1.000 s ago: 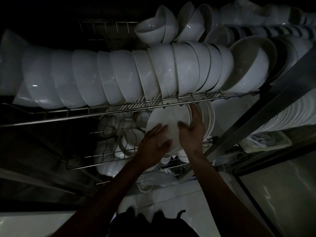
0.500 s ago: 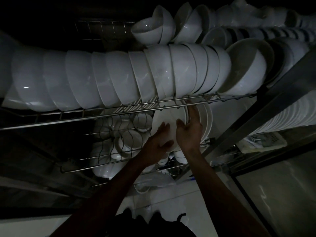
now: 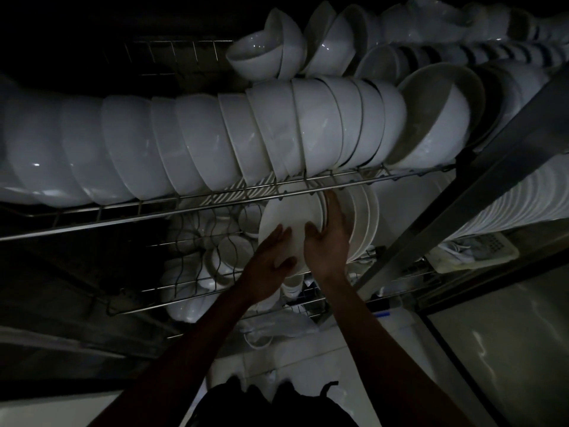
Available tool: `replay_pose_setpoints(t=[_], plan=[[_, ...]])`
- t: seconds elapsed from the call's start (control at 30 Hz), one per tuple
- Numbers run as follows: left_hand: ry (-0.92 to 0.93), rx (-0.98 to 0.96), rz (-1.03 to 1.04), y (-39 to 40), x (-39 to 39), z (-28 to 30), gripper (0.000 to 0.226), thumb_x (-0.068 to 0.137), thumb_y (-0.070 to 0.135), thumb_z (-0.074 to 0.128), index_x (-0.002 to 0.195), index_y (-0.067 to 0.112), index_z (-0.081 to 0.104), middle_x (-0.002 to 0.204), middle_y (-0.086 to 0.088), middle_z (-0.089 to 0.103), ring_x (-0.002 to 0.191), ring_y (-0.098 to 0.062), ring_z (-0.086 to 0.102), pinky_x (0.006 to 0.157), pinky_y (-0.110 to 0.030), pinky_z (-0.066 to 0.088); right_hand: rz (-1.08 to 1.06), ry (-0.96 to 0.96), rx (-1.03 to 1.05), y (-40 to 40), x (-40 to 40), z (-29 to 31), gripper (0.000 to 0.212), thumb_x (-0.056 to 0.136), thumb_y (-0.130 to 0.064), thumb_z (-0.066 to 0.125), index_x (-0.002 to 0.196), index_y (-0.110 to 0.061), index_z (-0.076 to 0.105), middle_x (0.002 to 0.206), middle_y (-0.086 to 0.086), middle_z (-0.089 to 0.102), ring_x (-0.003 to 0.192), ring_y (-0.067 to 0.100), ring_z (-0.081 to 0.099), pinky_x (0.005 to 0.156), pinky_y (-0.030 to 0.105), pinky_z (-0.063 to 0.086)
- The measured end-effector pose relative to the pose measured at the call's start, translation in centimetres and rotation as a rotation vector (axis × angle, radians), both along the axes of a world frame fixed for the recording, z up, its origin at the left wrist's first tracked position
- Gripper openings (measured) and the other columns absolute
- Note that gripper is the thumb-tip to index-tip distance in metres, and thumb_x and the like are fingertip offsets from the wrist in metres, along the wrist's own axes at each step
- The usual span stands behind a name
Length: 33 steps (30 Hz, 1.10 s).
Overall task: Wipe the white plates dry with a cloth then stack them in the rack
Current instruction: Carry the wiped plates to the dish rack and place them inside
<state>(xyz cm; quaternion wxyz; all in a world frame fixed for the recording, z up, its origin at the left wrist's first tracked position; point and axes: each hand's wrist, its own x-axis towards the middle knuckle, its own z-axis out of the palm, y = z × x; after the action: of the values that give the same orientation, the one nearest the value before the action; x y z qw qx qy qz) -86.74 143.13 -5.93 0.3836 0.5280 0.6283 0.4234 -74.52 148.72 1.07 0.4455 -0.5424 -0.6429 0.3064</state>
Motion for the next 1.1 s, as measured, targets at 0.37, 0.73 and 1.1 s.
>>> replay_pose_setpoints(t=[0.37,0.73,1.1], plan=[[-0.001,-0.016,-0.012,-0.4,-0.7,0.6,0.069,0.092,0.022,0.070,0.145,0.039,0.030,0.164,0.002,0.022,0.151,-0.015,0.021,0.121,-0.051,0.027,0.014,-0.106,-0.019,-0.2,0.2,0.0,0.084,0.083,-0.003,0.065,0.156,-0.024,0.028,0.151,0.011,0.034,0.133,0.017,0.032,0.102,0.019,0.028],[0.051,-0.039,0.028,-0.2,-1.0,1.0,0.069,0.091,0.002,0.068,0.151,0.010,0.036,0.163,-0.004,0.023,0.148,-0.012,0.023,0.119,-0.030,0.027,0.053,-0.322,0.031,-0.7,0.7,-0.1,0.086,0.087,-0.010,0.065,0.158,-0.008,0.017,0.163,0.020,0.009,0.150,0.037,0.011,0.121,0.044,0.020],[0.286,0.040,0.098,-0.4,-0.7,0.7,0.057,0.092,0.017,0.071,0.144,0.011,0.051,0.153,-0.008,0.042,0.141,-0.025,0.040,0.116,-0.042,0.034,0.057,-0.545,0.126,-1.7,0.9,-0.3,0.080,0.087,-0.015,0.064,0.156,-0.003,0.024,0.164,0.023,0.010,0.150,0.042,0.012,0.122,0.052,0.017]])
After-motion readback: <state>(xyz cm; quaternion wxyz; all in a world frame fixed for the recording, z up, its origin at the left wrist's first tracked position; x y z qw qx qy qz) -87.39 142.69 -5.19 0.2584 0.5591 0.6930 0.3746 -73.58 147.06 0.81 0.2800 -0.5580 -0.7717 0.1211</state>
